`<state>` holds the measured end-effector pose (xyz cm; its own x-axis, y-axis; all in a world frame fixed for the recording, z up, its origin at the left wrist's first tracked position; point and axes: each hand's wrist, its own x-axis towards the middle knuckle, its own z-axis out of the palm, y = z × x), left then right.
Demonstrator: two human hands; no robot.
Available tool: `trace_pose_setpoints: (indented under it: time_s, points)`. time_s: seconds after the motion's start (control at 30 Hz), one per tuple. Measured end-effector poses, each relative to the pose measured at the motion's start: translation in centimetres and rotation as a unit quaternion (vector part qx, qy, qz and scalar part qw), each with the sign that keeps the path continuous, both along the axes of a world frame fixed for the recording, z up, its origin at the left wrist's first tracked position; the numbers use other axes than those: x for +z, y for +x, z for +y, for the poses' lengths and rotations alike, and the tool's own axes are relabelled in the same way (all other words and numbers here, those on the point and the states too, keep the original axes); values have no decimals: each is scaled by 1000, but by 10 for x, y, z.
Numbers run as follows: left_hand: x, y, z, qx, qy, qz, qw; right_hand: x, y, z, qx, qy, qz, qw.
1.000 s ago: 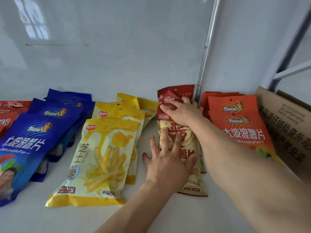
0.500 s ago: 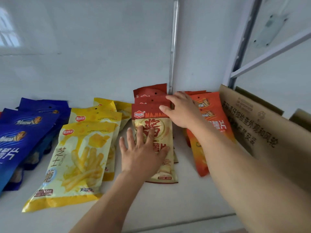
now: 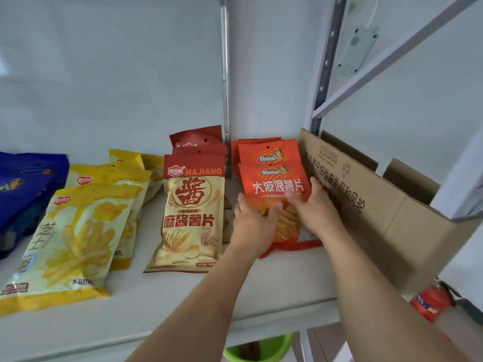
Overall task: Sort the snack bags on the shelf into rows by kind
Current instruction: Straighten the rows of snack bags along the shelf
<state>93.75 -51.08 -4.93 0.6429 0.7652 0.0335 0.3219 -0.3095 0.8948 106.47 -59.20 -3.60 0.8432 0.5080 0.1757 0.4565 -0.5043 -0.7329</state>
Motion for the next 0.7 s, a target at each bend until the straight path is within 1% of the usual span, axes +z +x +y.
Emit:
trace_pose_setpoints:
  time_s: [0.07, 0.13, 0.33, 0.47, 0.57, 0.7]
  points:
    - [-4, 7, 1, 14, -31, 0, 999, -7, 1, -1, -4, -4, 29, 1000]
    - [-5, 10, 1, 23, -41, -9, 999, -12, 1, -1, 0, -10, 31, 999]
    - [-5, 12, 1, 40, -5, -6, 999, -16, 5, -3, 17, 6, 45, 999]
    - [2, 19, 12, 55, -20, -9, 998, -10, 14, -1, 16, 32, 75, 997]
    - [8, 23, 20, 48, -43, -22, 998, 1, 21, 5, 18, 48, 106, 993]
    - [1, 26, 25, 35, -51, -27, 998, 6, 29, 14, 29, 33, 138, 989]
